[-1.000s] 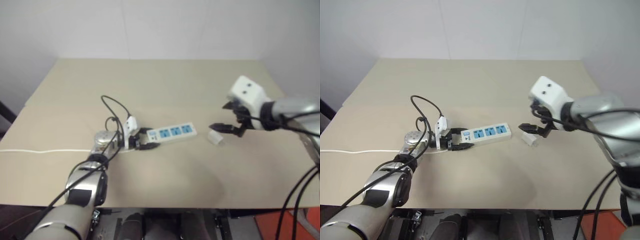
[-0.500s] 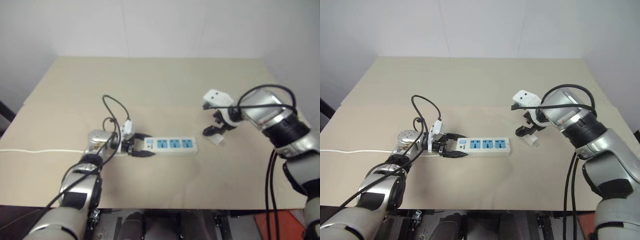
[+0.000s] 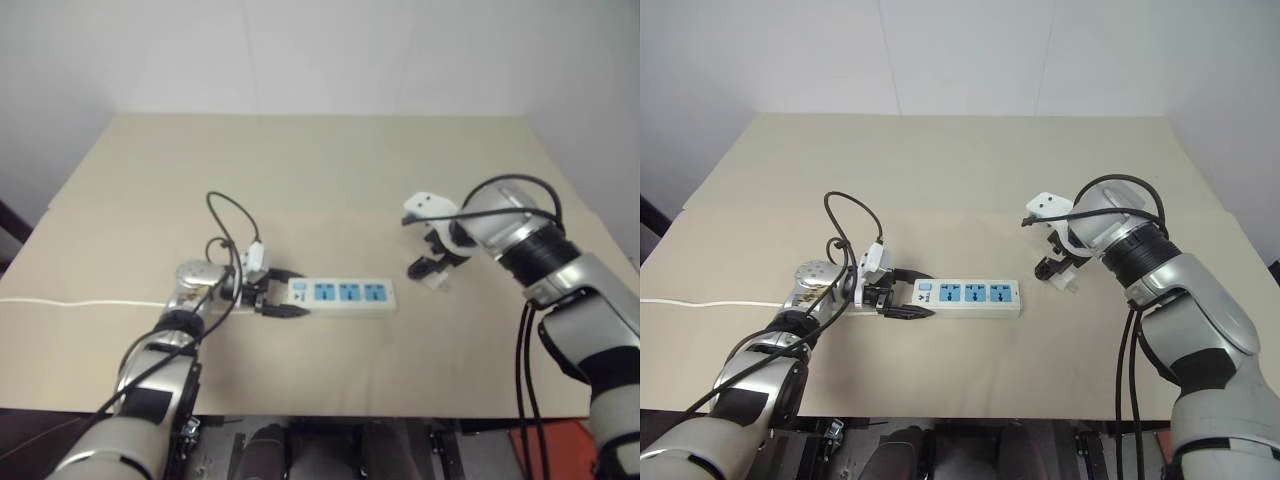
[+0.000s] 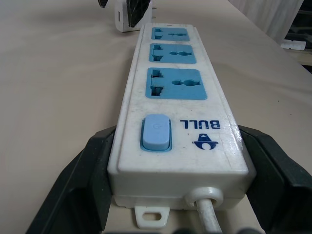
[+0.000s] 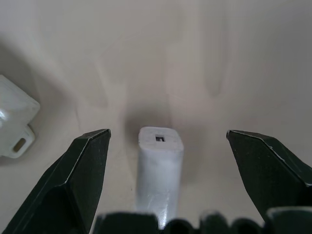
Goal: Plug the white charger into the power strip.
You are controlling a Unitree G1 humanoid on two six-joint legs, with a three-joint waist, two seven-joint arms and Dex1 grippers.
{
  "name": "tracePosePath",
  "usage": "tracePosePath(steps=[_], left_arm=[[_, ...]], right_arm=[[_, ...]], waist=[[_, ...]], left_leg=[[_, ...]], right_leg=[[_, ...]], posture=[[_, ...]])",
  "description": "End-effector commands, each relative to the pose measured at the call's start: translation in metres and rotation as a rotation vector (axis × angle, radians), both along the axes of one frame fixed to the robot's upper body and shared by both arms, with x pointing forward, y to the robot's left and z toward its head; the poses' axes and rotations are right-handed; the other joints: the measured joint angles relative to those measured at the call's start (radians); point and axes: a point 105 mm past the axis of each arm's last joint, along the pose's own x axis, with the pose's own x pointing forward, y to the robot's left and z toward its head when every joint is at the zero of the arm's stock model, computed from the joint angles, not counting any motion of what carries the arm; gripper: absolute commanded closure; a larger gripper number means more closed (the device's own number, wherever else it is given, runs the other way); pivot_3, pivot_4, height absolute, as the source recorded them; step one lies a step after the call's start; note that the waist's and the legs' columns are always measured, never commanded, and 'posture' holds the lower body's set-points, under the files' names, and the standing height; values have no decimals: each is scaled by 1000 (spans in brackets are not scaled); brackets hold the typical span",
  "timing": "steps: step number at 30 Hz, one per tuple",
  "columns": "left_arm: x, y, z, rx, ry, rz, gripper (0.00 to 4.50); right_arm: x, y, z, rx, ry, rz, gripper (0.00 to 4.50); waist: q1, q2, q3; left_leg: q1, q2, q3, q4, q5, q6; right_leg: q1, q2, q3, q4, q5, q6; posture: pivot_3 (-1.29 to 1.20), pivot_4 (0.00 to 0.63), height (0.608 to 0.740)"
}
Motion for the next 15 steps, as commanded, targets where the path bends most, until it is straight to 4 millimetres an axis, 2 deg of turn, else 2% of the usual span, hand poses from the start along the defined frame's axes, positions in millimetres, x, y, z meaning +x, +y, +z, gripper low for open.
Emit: tracePosePath(steps=[1, 12, 13, 15], left_arm=[[-6, -4, -5, 16, 5, -39, 1211], [-6, 0, -8, 23, 7, -26, 1211], [-6, 0, -8, 22, 7, -26, 1211], [-6, 0, -8, 22, 7, -25, 1211]], right_arm=[[4, -3, 8, -16, -26, -1, 0], [3, -3, 1, -24, 2, 11, 0], [3, -3, -1, -30, 6, 14, 392], [3, -4, -2, -36, 9, 16, 854]], waist=[[1, 0, 0], [-1, 1, -1], [-1, 1, -1], [-1, 1, -1]], left_leg=[[0, 0, 0, 0, 0, 0], [0, 0, 0, 1, 0, 0], [0, 0, 0, 1, 0, 0], [0, 0, 0, 1, 0, 0]], right_leg=[[0, 0, 0, 0, 0, 0], [0, 0, 0, 0, 0, 0], [0, 0, 0, 0, 0, 0], [0, 0, 0, 0, 0, 0]], posture=[[0, 150, 740], [0, 150, 740], [0, 150, 740], [0, 150, 740]])
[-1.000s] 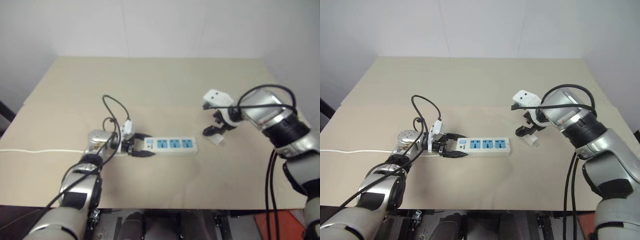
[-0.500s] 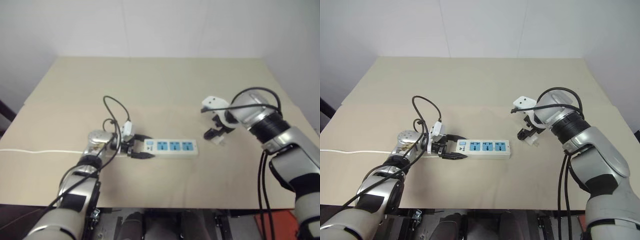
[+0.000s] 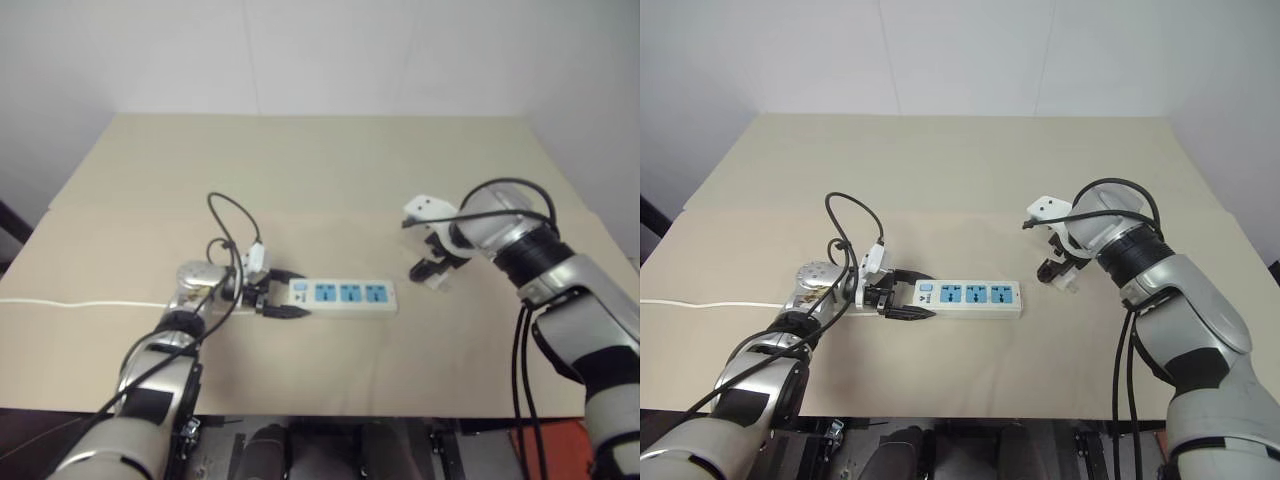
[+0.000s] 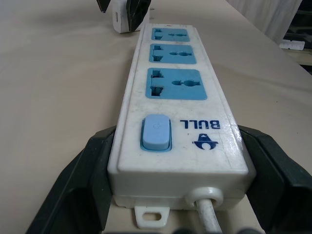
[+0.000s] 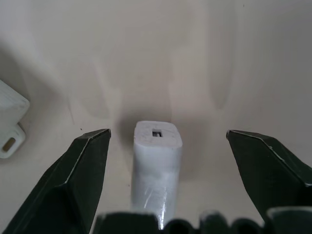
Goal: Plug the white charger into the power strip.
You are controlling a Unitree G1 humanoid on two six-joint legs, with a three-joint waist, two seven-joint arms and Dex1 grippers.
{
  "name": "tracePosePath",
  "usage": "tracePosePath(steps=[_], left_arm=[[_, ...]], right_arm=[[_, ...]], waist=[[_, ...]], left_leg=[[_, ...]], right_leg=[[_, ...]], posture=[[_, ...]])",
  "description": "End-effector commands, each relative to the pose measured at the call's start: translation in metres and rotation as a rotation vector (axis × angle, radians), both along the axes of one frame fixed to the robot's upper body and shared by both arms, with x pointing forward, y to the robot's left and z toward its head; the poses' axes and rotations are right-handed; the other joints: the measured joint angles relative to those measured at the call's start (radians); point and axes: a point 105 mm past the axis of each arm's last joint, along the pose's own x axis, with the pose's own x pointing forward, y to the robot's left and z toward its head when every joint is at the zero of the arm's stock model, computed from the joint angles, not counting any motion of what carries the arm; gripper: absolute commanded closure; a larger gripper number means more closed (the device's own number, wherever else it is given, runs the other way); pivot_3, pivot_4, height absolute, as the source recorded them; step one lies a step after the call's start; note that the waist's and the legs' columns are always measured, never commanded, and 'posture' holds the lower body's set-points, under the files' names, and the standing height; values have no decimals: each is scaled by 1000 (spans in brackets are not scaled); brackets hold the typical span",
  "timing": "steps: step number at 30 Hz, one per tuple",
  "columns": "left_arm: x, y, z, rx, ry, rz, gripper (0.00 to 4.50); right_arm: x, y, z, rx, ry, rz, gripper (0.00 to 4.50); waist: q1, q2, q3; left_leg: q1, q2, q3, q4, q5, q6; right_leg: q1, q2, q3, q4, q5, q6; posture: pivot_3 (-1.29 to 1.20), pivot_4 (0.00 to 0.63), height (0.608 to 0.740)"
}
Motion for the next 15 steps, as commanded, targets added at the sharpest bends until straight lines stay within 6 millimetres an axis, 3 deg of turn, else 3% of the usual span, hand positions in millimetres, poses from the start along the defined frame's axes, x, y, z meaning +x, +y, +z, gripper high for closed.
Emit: tracePosePath(steps=[1, 7, 12, 15], left_arm=[[-5, -1, -7, 24, 8, -24, 1211], [-4, 1, -7, 33, 3, -18, 1211], [-4, 2, -7, 43, -2, -19, 1211], [-4, 2, -6, 44, -6, -23, 1211]], right_arm=[[2, 0, 2, -16, -15, 21, 1236], [-1, 4, 2, -6, -3, 53, 3310], [-4, 3, 6, -18, -20, 64, 3397], [-8, 6, 22, 35, -77, 85, 3397]], waist=[[-1, 0, 0], [-1, 1, -1], [-1, 1, -1], [-1, 1, -1]], left_leg=[[0, 0, 0, 0, 0, 0], [0, 0, 0, 0, 0, 0], [0, 0, 0, 0, 0, 0], [0, 0, 0, 0, 0, 0]], right_leg=[[0, 0, 0, 0, 0, 0], [0, 0, 0, 0, 0, 0], [0, 0, 0, 0, 0, 0], [0, 0, 0, 0, 0, 0]], posture=[[0, 150, 740], [0, 150, 740], [0, 150, 740], [0, 150, 740]])
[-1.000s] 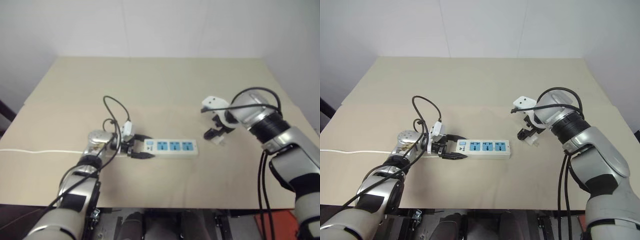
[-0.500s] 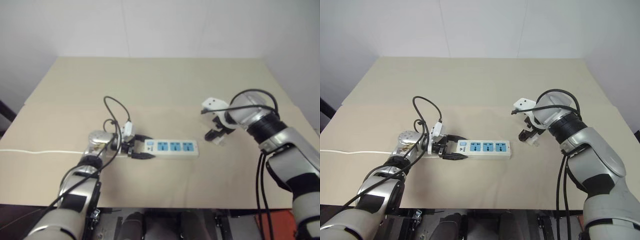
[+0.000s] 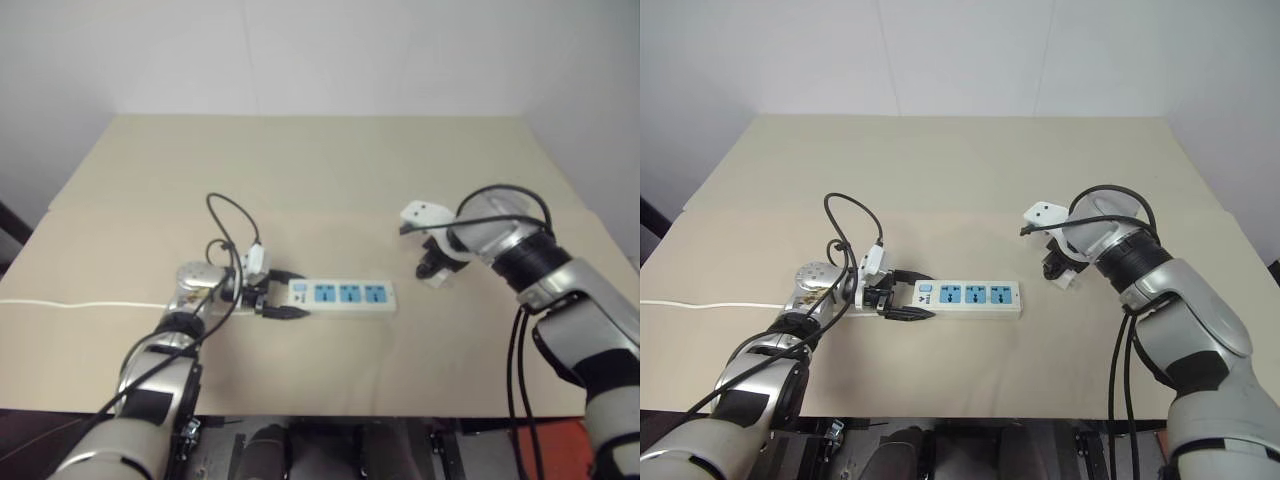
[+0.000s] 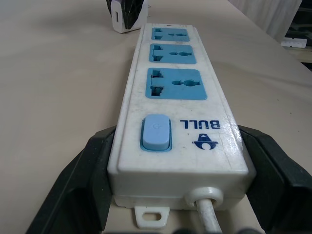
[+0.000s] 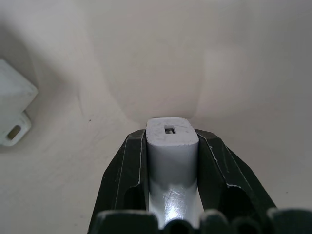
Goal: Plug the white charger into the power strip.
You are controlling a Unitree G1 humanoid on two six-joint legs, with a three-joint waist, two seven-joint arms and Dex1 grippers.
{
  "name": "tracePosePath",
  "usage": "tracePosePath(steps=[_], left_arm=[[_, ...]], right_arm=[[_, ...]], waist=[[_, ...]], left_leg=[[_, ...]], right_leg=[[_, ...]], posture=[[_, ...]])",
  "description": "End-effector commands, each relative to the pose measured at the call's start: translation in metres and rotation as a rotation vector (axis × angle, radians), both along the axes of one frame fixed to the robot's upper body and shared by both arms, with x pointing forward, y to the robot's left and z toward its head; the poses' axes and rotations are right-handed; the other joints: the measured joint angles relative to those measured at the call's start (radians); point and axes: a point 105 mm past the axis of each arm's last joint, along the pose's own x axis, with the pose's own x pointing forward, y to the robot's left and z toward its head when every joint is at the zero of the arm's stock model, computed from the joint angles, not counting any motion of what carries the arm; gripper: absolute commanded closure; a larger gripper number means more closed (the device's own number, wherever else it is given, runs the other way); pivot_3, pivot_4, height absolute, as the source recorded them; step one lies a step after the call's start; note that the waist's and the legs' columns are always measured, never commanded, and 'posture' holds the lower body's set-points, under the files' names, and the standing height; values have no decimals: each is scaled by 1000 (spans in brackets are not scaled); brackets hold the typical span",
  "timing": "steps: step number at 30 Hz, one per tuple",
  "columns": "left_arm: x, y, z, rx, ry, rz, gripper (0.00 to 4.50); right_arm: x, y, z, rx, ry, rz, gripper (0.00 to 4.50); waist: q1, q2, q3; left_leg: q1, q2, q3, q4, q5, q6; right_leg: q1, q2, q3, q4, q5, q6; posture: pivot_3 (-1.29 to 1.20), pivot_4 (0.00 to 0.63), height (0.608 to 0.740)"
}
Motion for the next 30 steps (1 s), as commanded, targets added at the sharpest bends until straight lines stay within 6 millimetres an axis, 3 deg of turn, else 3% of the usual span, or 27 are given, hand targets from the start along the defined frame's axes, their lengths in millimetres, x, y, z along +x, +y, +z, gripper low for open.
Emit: tracePosePath(steps=[1, 4, 8, 11, 14, 22, 30], left_arm=[[-3, 2, -4, 42, 8, -24, 1211], [-3, 2, -3, 43, 8, -26, 1211], [-4, 2, -4, 53, 14, -33, 1211], [-5, -1, -4, 47, 22, -37, 1211], [-5, -2, -5, 53, 23, -46, 1211], [-7, -3, -3, 93, -16, -78, 1211], [-17, -6, -10, 81, 1, -108, 1211]], right_arm=[[-3, 6, 32, 94, -110, 41, 3397], [-16, 18, 55, 233, -232, 172, 3397], [-40, 41, 81, 629, -382, 347, 3397], [-61, 55, 80, 830, -484, 494, 3397], [-63, 66, 84, 1072, -579, 513, 3397], [-63, 87, 61, 1304, -585, 587, 3397], [-61, 111, 28, 1375, -553, 593, 3397]], waist=[[1, 0, 0], [2, 0, 0], [1, -1, -1], [3, -2, -2], [-1, -2, -2], [2, -2, -2], [2, -1, -2]], left_leg=[[0, 0, 0, 0, 0, 0], [-1, 0, -1, 0, 0, 0], [0, 0, -2, 1, 0, 0], [2, 1, -3, 1, 0, 0], [5, 1, -4, 1, 0, 0], [13, 1, -5, 1, 0, 0], [14, 1, -6, 0, 0, 0]], right_leg=[[0, 0, 0, 0, 0, 0], [0, 0, -1, -1, 0, 0], [2, 1, -1, -1, 0, 0], [5, 1, -1, -2, 0, 0], [9, 1, -1, -2, 0, 0], [17, 1, -1, -3, 0, 0], [17, 2, 0, -2, 0, 0]], posture=[[0, 150, 740], [0, 150, 740], [0, 150, 740], [0, 150, 740], [0, 150, 740], [0, 150, 740], [0, 150, 740]])
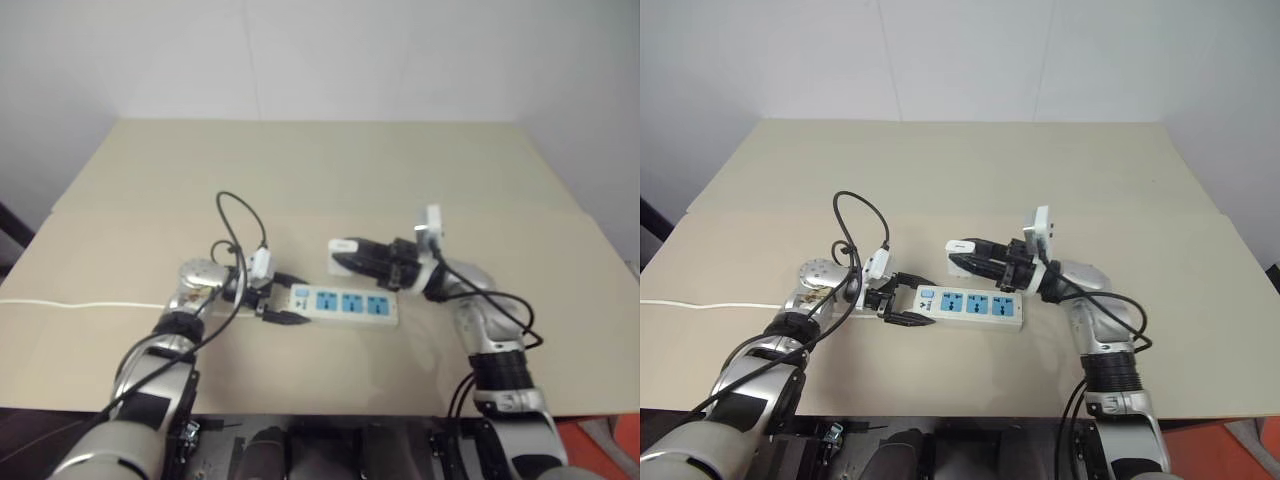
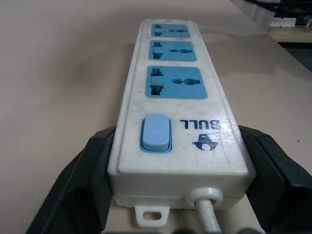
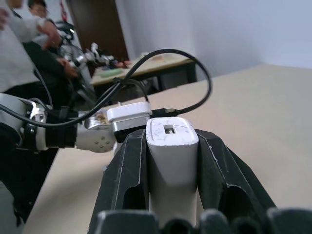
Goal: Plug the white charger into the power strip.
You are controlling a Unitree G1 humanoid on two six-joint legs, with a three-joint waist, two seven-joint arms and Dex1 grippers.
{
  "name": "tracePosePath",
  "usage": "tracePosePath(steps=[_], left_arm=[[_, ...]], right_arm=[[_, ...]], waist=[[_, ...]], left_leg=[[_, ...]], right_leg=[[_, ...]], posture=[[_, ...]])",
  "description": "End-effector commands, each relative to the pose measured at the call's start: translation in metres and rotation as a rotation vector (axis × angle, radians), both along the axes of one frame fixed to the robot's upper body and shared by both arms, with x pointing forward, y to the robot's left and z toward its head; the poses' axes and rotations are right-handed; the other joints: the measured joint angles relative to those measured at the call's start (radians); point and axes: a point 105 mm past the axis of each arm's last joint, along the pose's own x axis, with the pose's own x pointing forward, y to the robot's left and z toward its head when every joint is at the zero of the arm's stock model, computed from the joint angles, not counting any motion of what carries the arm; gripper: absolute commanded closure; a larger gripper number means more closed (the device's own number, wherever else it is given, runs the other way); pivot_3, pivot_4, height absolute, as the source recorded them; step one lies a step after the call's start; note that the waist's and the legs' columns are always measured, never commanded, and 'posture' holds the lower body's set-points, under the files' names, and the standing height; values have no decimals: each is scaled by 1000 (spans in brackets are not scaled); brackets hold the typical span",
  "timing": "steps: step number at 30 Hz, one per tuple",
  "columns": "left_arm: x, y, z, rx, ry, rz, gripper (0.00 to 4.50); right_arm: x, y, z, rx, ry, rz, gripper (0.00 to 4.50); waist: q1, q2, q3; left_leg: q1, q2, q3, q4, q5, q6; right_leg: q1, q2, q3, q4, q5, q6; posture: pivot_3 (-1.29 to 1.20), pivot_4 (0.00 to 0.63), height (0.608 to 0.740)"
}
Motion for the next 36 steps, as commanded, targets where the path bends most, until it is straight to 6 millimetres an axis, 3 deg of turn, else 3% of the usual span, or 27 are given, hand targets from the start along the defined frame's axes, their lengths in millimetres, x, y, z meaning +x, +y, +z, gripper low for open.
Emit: tracePosePath(steps=[1, 18, 36], left_arm=[[-8, -2, -6, 28, 17, -44, 1211], [-15, -3, -14, 28, 64, -48, 1211], [-14, -3, -13, 23, 62, -44, 1211]], right_arm=[[-3, 5, -2, 1, -44, 28, 3397], [-6, 9, -35, -68, -20, 63, 3397], [-6, 9, -46, -100, -3, 57, 3397]], waist=[[3, 0, 0], [2, 0, 0], [2, 0, 0]], left_leg=[[0, 0, 0, 0, 0, 0], [0, 0, 0, 0, 0, 0], [1, 0, 0, 0, 0, 0]], right_leg=[[0, 0, 0, 0, 0, 0], [0, 0, 0, 0, 0, 0], [1, 0, 0, 0, 0, 0]], posture=[[0, 150, 740], [0, 150, 740], [0, 150, 740]])
